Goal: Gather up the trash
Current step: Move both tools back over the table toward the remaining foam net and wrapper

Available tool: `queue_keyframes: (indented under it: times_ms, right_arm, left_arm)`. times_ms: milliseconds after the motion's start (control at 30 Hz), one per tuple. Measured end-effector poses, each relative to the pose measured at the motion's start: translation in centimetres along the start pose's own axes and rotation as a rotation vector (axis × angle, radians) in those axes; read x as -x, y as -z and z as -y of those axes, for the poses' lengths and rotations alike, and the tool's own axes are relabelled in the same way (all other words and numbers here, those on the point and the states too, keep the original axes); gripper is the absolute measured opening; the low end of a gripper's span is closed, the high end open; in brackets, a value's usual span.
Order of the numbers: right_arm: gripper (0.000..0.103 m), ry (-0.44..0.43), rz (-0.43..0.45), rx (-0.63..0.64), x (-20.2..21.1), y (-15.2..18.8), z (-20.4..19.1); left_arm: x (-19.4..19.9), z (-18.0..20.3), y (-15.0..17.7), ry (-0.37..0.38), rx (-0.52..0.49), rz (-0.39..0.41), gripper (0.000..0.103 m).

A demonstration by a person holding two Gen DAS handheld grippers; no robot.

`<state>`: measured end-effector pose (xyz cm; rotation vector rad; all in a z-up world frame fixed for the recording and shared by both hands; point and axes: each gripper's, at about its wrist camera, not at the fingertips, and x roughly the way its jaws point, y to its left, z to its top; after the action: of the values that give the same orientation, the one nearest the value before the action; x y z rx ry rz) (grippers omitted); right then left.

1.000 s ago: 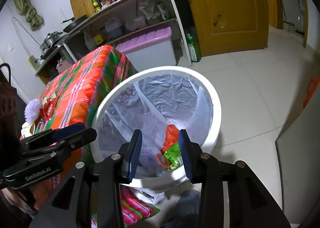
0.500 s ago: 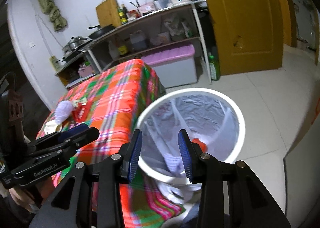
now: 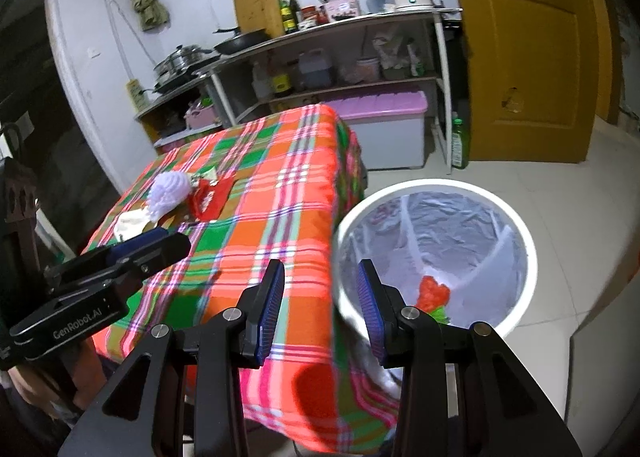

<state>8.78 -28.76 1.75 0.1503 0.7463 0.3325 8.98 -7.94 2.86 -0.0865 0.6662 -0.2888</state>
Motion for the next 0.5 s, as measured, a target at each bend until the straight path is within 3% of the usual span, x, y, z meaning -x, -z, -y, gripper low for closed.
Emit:
queue_keyframes:
  times_ms: [500]
  right_arm:
    - [0.039, -0.040, -0.018, 0.073, -1.4, 0.0, -4.3]
  left_arm:
    - [1.8, -3.9, 1.4, -0.074, 0.062, 0.017, 0.044]
